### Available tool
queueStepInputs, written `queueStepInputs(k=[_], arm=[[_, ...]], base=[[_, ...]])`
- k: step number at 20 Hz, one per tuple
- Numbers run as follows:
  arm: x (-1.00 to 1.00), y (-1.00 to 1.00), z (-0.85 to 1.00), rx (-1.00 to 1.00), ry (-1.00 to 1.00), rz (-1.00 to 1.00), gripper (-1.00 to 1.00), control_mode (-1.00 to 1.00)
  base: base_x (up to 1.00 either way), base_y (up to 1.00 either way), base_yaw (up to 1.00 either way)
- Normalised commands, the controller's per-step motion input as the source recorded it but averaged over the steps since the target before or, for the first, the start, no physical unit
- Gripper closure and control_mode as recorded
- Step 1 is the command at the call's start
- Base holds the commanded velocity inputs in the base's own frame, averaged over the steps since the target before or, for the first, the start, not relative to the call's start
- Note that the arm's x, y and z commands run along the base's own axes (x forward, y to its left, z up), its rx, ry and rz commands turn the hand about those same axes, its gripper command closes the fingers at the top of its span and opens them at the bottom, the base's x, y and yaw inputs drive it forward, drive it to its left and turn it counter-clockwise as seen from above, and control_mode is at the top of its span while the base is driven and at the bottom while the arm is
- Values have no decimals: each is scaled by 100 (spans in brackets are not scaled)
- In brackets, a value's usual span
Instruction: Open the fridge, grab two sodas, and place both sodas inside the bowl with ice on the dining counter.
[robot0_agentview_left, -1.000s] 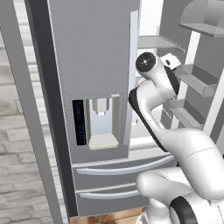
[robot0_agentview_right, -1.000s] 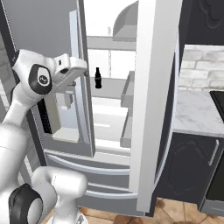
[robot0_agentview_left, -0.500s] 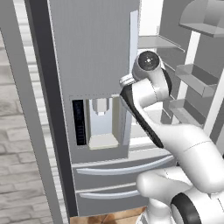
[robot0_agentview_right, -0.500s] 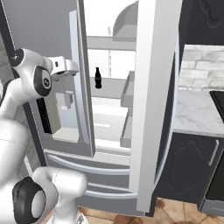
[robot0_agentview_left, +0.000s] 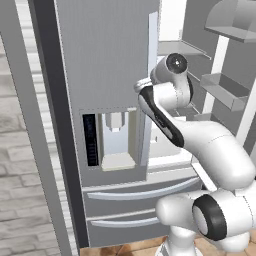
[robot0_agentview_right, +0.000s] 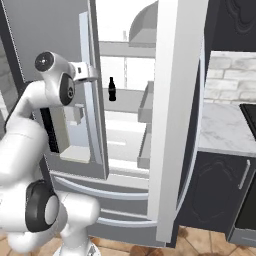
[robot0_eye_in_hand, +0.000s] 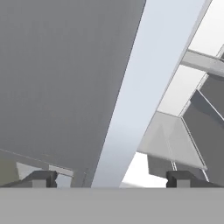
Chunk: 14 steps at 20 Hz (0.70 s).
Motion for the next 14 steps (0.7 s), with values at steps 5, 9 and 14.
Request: queueStepInputs(k=[5,9,14], arm=[[48,0,0,6,0,0,-100,-100],[48,0,-1,4,0,0,-100,-100],[46,0,0,5,0,-3,-100,-100]], base=[[0,0,0],[0,0,0],[0,0,0]])
